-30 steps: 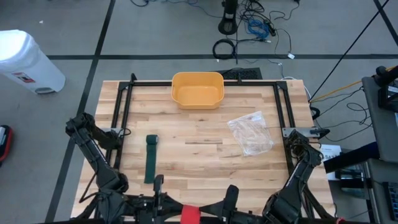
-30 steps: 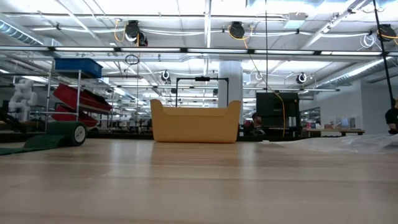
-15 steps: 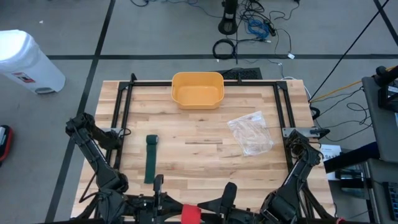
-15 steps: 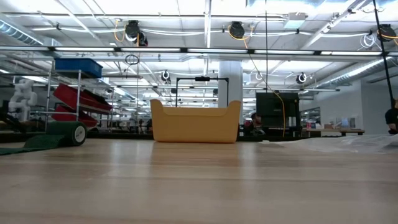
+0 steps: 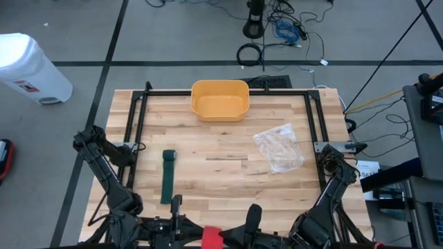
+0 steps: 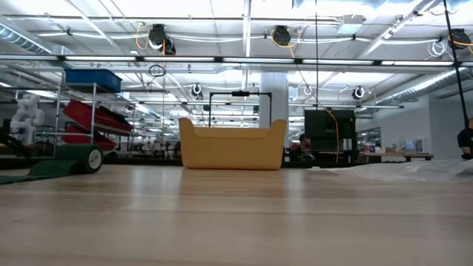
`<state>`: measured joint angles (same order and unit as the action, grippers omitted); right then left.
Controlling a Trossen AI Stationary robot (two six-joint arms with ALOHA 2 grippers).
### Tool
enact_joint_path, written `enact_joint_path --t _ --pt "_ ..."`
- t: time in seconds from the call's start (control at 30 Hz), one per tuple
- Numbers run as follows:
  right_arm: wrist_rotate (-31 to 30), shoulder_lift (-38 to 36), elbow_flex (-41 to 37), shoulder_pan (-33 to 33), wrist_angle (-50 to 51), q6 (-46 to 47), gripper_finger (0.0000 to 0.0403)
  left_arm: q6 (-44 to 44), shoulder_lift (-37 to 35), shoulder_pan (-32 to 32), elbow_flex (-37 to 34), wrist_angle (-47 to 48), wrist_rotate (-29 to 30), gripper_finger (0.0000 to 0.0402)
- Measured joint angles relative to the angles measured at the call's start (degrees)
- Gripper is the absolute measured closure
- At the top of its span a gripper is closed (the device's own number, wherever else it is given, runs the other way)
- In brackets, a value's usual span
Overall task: Roll bandage
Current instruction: Roll the red bandage
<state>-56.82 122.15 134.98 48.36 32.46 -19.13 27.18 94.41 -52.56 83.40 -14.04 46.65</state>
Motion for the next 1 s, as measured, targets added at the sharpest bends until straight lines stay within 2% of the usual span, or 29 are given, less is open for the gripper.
enact_joint_path --t 0.17,0.43,0.57,0.7,1.0 --pt "0.0 0.0 0.0 0.0 0.4 0.0 0.0387 -1.4 0.0 -0.1 0.0 0.1 -0.1 0.0348" --pt "0.2 0.0 0.0 0.1 0.9 0.0 0.0388 -1.6 0.0 -2.4 0.0 0.0 0.1 0.0237" --pt "0.2 0.0 0.0 0.2 0.9 0.0 0.0388 -1.4 0.0 -4.0 0.0 -0.1 2.7 0.0202" --pt "0.2 0.0 0.0 0.4 0.9 0.0 0.0389 -1.1 0.0 -5.5 0.0 -0.1 5.8 0.0191" --pt "-0.1 0.0 0.0 0.6 0.8 -0.5 0.0389 3.6 0.0 -5.7 0.0 -1.0 6.0 0.019"
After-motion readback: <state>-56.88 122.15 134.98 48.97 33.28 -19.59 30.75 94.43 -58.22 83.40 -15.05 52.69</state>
